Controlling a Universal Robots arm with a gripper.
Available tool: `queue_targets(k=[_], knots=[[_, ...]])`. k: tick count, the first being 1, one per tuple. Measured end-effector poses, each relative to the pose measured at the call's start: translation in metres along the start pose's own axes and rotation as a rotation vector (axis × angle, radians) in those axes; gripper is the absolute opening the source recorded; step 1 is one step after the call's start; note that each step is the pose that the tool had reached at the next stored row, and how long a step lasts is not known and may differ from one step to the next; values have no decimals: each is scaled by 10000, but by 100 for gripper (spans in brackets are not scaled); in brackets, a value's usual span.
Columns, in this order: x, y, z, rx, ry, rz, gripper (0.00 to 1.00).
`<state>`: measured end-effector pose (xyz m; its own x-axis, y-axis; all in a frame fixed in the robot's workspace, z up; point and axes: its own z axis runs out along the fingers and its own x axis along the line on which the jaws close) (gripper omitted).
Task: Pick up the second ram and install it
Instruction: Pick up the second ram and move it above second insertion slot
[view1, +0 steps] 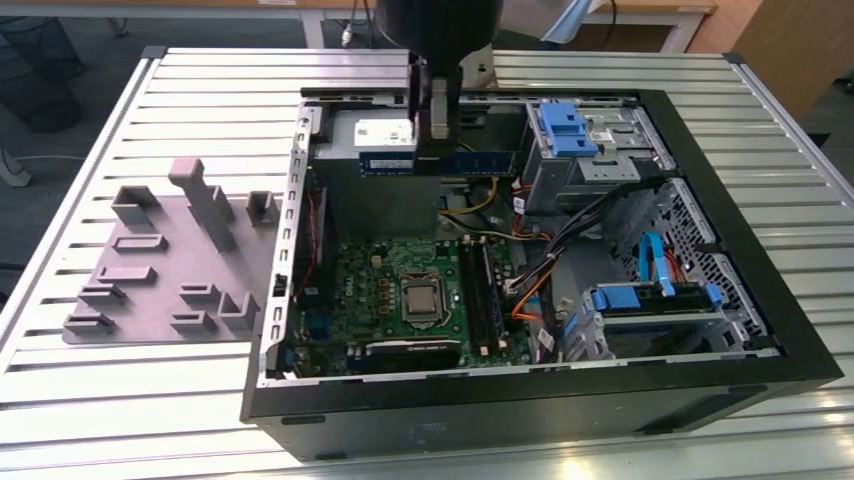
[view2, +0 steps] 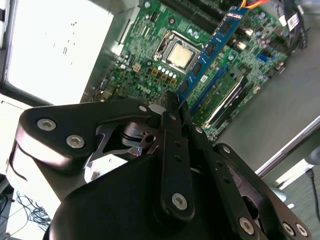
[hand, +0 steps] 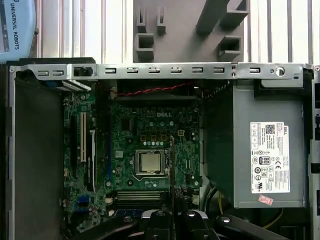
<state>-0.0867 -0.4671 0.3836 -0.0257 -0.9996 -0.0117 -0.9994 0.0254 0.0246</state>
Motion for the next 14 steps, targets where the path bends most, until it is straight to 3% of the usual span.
queue_targets(k=[9,14], knots=[[-8,-298,-6,0,1,0,14],[-8,-335,-6,0,0,0,14]])
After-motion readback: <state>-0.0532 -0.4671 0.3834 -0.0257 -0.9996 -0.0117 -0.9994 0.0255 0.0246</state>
